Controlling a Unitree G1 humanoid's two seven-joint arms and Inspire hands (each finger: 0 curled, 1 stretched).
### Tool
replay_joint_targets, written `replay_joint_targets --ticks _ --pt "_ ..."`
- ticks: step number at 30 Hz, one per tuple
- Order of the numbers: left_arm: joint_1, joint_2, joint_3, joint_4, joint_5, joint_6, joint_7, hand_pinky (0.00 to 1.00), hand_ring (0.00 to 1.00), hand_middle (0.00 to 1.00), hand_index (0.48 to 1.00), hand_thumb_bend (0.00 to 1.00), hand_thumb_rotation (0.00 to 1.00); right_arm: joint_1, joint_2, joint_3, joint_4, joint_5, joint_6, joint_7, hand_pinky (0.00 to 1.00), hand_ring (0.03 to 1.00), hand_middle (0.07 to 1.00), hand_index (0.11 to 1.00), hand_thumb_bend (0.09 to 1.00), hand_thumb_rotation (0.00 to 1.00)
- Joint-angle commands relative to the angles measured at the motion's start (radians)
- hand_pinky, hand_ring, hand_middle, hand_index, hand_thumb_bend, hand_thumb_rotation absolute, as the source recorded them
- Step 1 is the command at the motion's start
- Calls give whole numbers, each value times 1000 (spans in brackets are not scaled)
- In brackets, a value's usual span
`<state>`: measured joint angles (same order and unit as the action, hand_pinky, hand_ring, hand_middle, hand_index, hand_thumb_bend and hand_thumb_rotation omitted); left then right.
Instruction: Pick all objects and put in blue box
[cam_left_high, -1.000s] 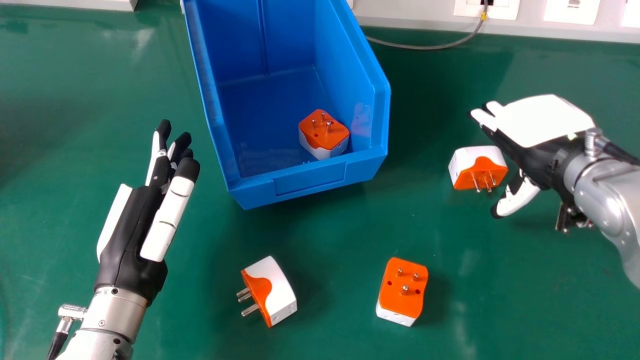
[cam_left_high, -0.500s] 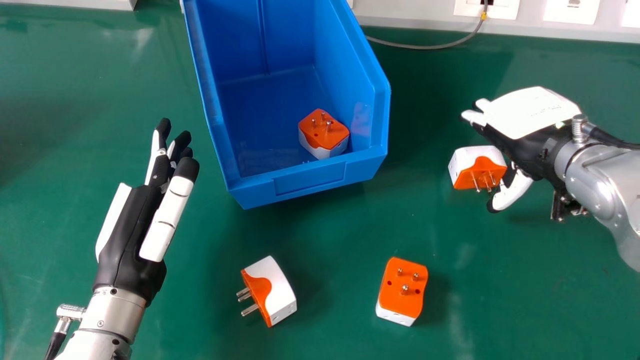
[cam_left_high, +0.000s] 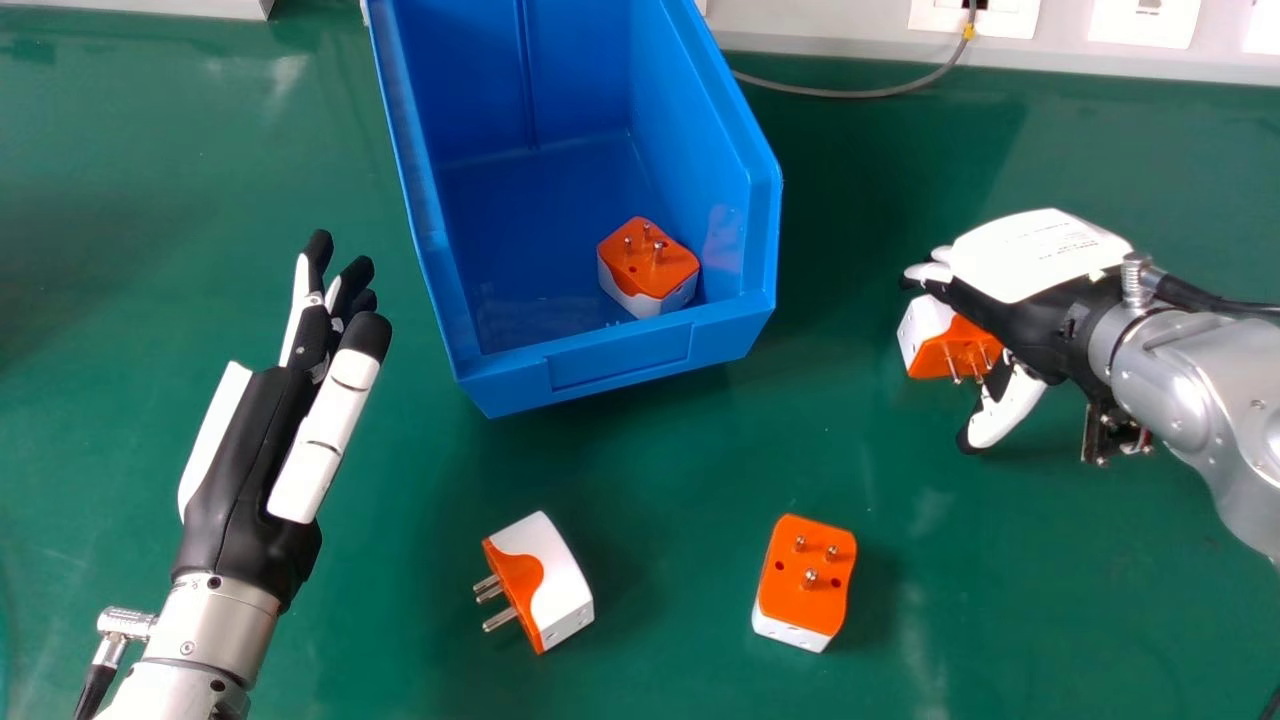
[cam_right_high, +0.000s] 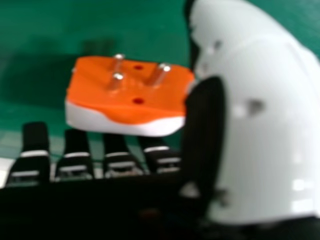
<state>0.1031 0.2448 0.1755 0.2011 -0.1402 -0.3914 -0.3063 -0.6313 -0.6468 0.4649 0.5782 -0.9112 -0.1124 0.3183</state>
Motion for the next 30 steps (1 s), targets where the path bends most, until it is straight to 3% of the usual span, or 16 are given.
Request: replay_joint_targets --ticks 1,8,20,24,30 --pt "1 10 7 -31 -10 0 -3 996 1000 1000 1000 637 905 -29 1 -5 -3 9 5 -20 822 914 936 900 521 228" --pt "8 15 12 -56 -10 13 -1 987 1000 1000 1000 621 893 -21 4 -6 5 14 2 -22 823 912 928 897 518 222" --pt "15 25 19 -66 2 8 3 998 1000 1000 1000 606 888 -46 5 -4 43 16 -7 -27 824 911 925 888 516 216" --pt "17 33 24 -65 0 2 -1 999 1000 1000 1000 607 900 -56 9 -2 55 12 0 -31 822 909 924 887 516 211" --pt "18 43 26 -54 11 -24 -4 1000 1000 1000 1000 602 934 -79 14 4 83 6 12 -38 820 907 922 885 514 207"
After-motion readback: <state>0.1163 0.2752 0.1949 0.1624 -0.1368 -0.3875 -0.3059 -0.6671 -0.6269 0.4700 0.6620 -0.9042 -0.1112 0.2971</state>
